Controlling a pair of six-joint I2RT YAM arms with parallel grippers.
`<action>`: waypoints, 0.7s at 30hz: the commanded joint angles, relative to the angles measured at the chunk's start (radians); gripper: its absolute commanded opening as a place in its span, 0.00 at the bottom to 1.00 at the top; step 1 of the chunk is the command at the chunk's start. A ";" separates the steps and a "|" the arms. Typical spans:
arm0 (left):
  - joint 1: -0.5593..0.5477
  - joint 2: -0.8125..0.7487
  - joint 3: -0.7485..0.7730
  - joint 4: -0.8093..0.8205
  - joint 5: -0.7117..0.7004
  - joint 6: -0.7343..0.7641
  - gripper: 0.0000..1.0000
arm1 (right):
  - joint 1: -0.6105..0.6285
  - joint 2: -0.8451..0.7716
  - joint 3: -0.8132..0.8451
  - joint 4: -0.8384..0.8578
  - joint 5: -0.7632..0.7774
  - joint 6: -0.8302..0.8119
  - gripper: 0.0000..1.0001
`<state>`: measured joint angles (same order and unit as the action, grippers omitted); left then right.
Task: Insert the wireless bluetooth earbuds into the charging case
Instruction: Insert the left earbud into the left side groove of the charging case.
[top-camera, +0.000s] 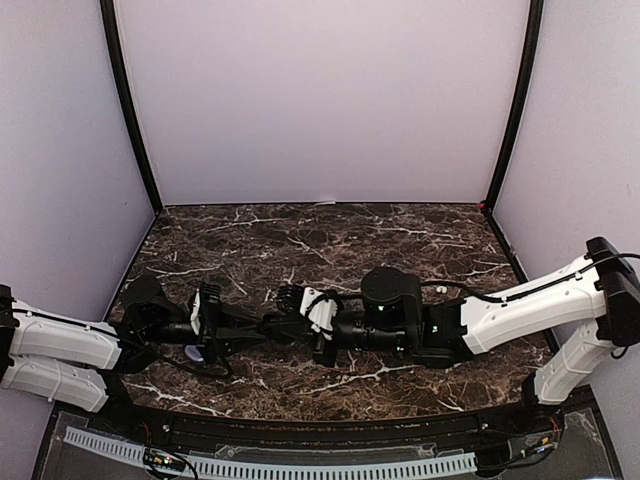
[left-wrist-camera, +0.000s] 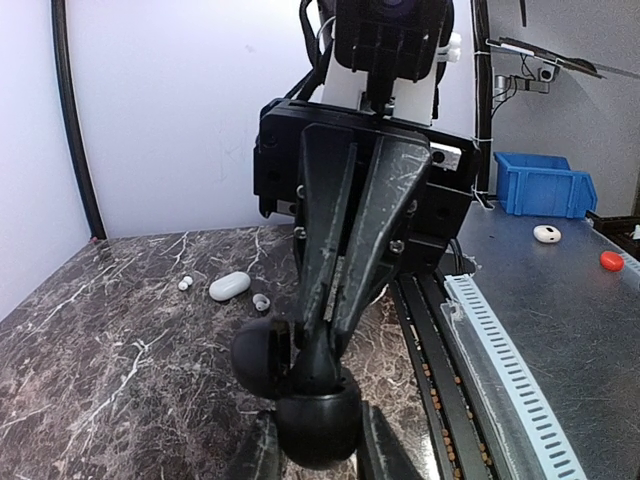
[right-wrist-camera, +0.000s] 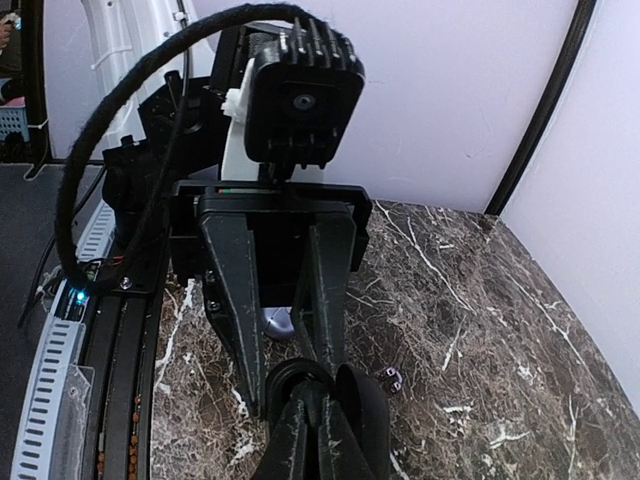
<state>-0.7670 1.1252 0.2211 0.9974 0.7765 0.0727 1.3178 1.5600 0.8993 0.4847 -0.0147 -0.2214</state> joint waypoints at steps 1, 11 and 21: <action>-0.003 -0.003 -0.001 0.052 0.066 -0.013 0.00 | 0.013 -0.015 0.000 0.001 0.007 -0.026 0.08; -0.003 0.019 0.000 0.069 0.089 -0.017 0.00 | 0.017 -0.064 -0.040 0.047 0.013 -0.014 0.27; -0.003 0.020 -0.026 0.131 0.132 -0.001 0.00 | 0.004 -0.201 -0.136 0.114 0.027 0.060 0.34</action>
<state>-0.7670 1.1500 0.2127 1.0615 0.8562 0.0662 1.3304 1.4326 0.8032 0.5114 -0.0116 -0.2123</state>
